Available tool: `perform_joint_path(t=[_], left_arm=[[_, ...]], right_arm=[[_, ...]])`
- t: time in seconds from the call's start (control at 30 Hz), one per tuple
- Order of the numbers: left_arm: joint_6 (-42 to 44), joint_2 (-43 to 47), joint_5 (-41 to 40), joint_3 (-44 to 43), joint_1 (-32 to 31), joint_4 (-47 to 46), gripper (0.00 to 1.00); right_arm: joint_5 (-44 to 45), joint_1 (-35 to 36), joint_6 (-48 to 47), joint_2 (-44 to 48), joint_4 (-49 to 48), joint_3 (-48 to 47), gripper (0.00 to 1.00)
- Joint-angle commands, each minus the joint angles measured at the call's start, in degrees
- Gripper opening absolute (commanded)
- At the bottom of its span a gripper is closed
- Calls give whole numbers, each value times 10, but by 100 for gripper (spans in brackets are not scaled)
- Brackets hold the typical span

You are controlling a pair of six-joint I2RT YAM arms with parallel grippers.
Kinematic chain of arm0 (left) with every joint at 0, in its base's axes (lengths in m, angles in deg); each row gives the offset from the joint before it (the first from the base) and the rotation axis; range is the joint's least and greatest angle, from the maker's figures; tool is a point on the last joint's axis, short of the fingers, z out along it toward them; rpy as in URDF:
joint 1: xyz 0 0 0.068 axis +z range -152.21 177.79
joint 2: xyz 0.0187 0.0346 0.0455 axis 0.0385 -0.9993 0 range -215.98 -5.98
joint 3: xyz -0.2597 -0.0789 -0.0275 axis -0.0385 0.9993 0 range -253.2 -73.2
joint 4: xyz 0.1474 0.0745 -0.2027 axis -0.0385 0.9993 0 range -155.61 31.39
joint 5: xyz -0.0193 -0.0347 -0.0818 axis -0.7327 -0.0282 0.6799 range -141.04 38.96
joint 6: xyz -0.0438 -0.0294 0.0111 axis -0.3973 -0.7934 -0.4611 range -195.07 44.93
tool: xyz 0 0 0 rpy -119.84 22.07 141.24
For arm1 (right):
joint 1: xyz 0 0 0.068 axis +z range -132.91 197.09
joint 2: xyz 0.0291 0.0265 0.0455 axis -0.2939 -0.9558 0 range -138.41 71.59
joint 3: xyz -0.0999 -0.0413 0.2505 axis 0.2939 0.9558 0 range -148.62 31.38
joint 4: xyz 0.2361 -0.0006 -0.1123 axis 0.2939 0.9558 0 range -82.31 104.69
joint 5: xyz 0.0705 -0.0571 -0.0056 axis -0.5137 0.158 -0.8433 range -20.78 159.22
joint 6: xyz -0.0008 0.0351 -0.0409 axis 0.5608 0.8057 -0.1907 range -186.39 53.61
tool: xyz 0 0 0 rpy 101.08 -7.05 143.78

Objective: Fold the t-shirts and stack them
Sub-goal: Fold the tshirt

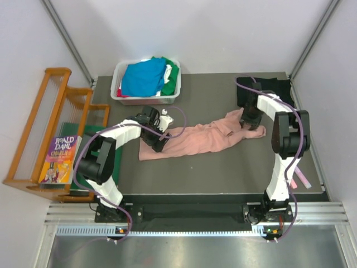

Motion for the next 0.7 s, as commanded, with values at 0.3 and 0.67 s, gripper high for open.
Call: perform_joint_path(t=[0.3, 0.67], left_arm=[[55, 49, -4, 61, -23, 257, 84], [80, 149, -7, 82, -23, 347, 81]], right_arm=[[-34, 46, 8, -101, -4, -122, 44], [-75, 62, 4, -137, 2, -176, 43]])
